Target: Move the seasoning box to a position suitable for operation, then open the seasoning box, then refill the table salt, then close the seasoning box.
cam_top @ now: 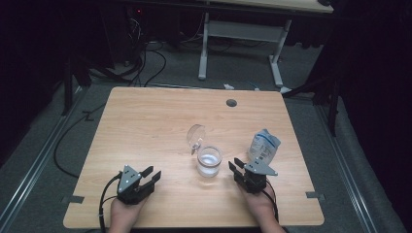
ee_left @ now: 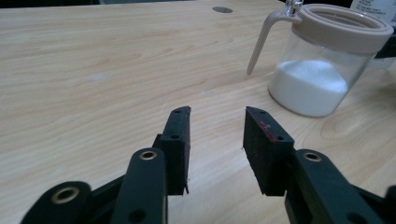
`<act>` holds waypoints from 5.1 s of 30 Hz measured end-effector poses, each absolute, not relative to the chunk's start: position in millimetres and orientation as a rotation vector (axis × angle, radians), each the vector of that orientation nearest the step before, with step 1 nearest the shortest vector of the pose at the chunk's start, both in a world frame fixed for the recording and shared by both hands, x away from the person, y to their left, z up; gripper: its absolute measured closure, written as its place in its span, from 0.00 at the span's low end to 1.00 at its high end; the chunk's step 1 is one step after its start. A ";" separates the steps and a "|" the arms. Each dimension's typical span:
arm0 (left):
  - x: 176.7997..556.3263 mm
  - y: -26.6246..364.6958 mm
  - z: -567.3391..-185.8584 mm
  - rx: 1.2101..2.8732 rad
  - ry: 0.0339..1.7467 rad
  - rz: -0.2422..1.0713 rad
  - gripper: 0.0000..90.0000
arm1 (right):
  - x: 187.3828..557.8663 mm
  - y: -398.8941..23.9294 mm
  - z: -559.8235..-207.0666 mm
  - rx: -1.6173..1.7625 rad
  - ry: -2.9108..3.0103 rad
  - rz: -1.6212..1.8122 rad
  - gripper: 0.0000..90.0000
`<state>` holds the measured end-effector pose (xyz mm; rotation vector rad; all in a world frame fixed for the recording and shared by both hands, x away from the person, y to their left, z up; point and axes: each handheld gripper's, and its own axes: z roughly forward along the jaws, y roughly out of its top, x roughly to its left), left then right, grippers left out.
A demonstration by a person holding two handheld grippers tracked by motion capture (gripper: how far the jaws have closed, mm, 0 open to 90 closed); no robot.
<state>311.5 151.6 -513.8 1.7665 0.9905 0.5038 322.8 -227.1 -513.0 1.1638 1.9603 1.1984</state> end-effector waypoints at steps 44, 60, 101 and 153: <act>375.3 55.5 -461.2 1.696 0.943 0.426 0.98 | 320.7 -211.7 -519.8 1.085 2.039 1.177 1.00; 352.5 72.6 -483.0 1.758 0.928 0.470 0.97 | 320.9 -210.9 -520.5 1.077 2.044 1.174 1.00; 304.8 210.7 -525.4 1.726 1.173 0.607 0.64 | 318.2 -189.4 -502.7 1.000 2.023 1.250 1.00; 305.4 216.0 -524.5 1.728 1.171 0.593 0.63 | 296.8 -284.8 -511.9 1.206 1.913 1.196 0.78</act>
